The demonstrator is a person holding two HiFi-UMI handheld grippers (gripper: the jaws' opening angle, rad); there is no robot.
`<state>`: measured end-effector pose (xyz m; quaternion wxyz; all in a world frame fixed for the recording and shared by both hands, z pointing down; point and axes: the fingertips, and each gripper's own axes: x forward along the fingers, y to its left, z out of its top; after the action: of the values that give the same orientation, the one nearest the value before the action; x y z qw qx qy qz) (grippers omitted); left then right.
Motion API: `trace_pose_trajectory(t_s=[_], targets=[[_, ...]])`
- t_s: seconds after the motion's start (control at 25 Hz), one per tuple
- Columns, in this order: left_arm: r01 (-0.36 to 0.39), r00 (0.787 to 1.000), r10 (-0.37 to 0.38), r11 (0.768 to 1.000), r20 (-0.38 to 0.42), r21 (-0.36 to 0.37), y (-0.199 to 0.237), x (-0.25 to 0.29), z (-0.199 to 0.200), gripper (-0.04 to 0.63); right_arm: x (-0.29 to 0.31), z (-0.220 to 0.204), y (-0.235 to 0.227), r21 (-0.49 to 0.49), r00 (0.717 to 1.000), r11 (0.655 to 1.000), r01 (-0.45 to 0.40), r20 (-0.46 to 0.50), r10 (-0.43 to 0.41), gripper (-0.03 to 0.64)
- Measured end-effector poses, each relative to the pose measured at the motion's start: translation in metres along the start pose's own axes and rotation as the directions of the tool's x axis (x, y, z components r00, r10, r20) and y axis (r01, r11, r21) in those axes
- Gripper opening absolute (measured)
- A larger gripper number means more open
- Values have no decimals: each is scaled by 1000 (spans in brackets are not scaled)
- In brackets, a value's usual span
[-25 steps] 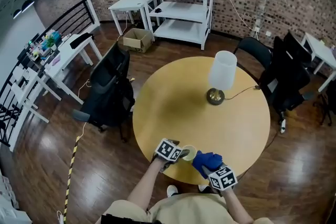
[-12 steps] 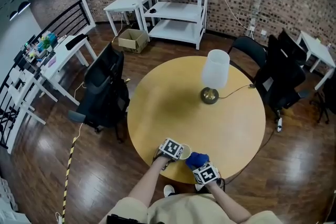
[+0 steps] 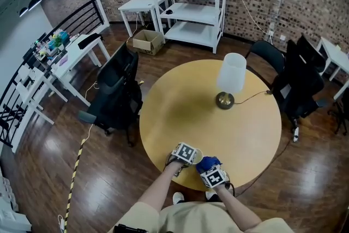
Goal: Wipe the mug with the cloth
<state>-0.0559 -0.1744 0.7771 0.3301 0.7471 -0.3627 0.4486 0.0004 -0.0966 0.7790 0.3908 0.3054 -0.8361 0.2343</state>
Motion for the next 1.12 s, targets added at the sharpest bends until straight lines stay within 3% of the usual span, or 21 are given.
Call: trace_pose_trajectory(t_s=[0.2, 0.4, 0.68, 0.8, 0.96, 1.12], targets=[[25, 999, -21, 991, 24, -132, 8, -3, -1, 32, 1, 4, 11, -106, 998, 994, -37, -54, 31, 63], [7, 1000, -8, 979, -7, -203, 7, -1, -7, 32, 5, -1, 26, -132, 996, 990, -54, -72, 45, 63], [-3, 1000, 12, 921, 19, -390, 3, -9, -20, 38, 7, -9, 29, -121, 997, 992, -37, -76, 28, 63], [-4, 999, 22, 861, 28, -508, 1, -12, -30, 41, 8, -12, 25, -122, 997, 992, -13, -80, 3, 63], [33, 998, 12, 747, 63, -665, -2, -15, -40, 48, 7, -13, 25, -103, 997, 995, -4, -79, -4, 63], [84, 994, 4, 627, 112, -775, -5, -16, -50, 55, 7, -14, 28, -109, 997, 994, -13, -79, 4, 63]])
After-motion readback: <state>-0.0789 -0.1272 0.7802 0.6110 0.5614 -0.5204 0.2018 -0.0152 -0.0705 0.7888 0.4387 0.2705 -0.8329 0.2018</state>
